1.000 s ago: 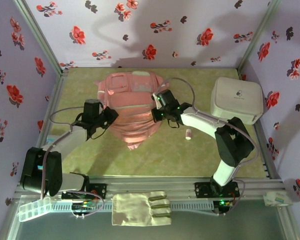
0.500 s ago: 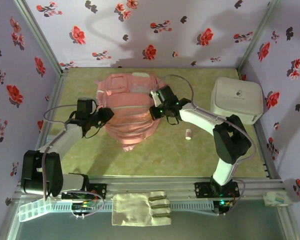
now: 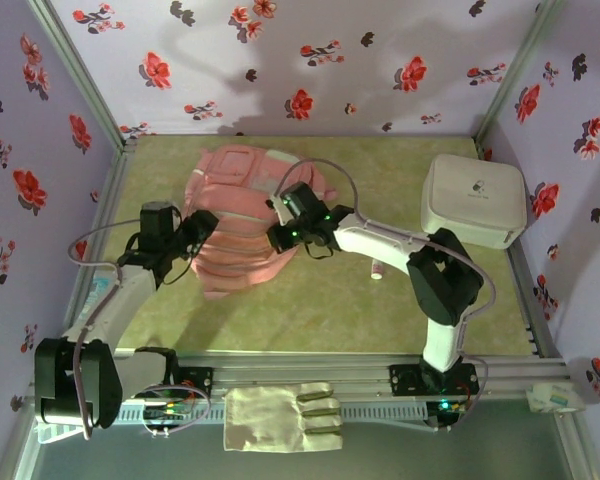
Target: Pack the student bag
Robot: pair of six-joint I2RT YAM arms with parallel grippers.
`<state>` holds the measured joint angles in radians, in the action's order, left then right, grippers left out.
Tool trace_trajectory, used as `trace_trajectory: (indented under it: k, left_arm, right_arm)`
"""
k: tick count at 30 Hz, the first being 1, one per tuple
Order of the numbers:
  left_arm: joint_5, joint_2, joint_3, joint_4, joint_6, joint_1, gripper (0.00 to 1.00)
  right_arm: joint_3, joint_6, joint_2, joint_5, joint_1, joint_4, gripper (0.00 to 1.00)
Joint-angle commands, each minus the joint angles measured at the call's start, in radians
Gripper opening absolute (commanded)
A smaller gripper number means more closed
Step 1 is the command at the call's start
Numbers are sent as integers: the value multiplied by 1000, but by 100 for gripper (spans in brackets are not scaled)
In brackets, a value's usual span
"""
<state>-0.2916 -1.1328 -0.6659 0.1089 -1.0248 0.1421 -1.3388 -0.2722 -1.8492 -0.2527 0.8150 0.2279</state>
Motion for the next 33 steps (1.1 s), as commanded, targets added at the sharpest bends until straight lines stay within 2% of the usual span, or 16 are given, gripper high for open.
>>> trace_trajectory:
  k: [1,5,10,19,26,33]
  left_arm:
    - [-28,-7,24,-91,-87,10,59]
    - [-35,-50,22,-136,-108,19,55]
    - [-34,-106,20,-190,-129,21,43]
    - [-1,-143,-13,-92,-27,21,0]
    - [-14,-143,-47,50,105,20,0]
    - [-66,-150,-49,66,146,22,0]
  right_arm:
    - [-49,-37,-17,-58,21,-76,6]
    - [-48,-41,-17,-62,27,-76,6]
    - [-34,-35,-4,-51,27,-71,6]
    - [7,44,36,80,-2,-14,11]
    - [-37,10,3,131,-97,54,13]
    - [-49,-94,11,195,-121,69,9]
